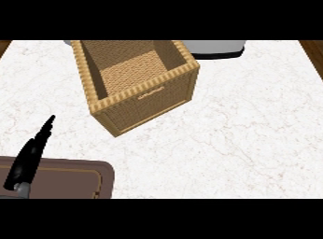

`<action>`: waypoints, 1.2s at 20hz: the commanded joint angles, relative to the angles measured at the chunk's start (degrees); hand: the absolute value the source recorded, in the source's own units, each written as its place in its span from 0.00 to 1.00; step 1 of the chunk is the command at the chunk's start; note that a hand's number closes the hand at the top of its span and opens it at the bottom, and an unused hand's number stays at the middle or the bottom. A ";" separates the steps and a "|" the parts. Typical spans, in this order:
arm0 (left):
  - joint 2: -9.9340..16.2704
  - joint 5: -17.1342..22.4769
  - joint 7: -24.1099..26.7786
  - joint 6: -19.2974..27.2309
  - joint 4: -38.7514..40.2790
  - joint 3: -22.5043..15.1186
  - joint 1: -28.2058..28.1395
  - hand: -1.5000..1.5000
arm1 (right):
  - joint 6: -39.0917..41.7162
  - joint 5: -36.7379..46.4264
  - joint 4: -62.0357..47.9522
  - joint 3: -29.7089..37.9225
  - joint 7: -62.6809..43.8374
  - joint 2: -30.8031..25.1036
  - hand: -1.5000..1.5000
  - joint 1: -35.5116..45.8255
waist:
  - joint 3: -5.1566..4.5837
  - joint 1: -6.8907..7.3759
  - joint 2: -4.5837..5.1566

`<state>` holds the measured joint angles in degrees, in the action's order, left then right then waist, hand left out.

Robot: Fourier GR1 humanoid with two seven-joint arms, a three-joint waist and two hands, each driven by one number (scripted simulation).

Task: Pick the squash from the placemat and place it in the basket

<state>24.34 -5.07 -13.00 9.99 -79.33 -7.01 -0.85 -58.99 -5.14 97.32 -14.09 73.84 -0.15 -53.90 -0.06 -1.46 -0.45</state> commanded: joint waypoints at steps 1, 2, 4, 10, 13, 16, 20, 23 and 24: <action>0.27 -0.40 0.01 -0.73 0.02 0.56 0.30 0.50 | -1.06 -0.16 -3.48 3.90 8.56 0.14 0.00 3.79 | 0.10 0.57 0.15; -0.40 -0.49 -0.59 -0.49 -0.32 0.51 0.81 0.50 | -3.41 -1.71 -4.51 1.65 9.27 0.13 0.00 5.82 | 0.11 0.43 0.13; -0.92 -1.00 -2.46 -0.26 -1.31 0.17 0.65 0.50 | -4.36 -0.98 -5.00 2.18 7.77 0.13 0.00 7.22 | 0.11 0.73 0.19; -1.86 -1.77 -1.71 -1.68 1.15 1.23 3.44 0.50 | -4.74 -3.20 -9.47 3.81 8.09 0.13 0.00 10.35 | 0.09 0.55 0.29; -1.55 -1.84 -0.10 -1.65 0.06 2.59 1.19 0.50 | -2.41 -4.58 -9.89 6.75 8.46 0.12 0.00 10.03 | 0.10 0.78 0.22; -3.89 -4.12 -2.19 -0.61 -0.52 0.54 1.61 0.50 | -3.60 -0.22 -7.13 5.92 3.14 -0.76 0.00 10.78 | 0.07 1.16 0.36; -4.13 -4.87 0.87 -0.92 2.54 1.90 2.49 0.50 | -1.74 -1.13 -11.34 7.66 4.79 -0.26 0.00 13.69 | 0.07 1.06 0.35; -3.54 -3.88 2.04 -2.32 3.36 3.80 1.75 0.50 | -3.66 1.63 -11.87 6.18 0.34 -1.67 0.00 15.59 | 0.06 1.33 0.42; -2.15 -3.77 0.01 -3.21 -2.39 3.60 -0.72 0.50 | -6.50 3.68 -12.10 4.58 -2.23 -1.41 0.00 16.76 | 0.07 1.71 0.41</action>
<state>21.27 -8.62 -11.92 7.63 -77.91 -4.23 0.72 -64.40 -3.72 87.37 -8.84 71.42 -1.52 -40.63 -0.32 -0.40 -0.18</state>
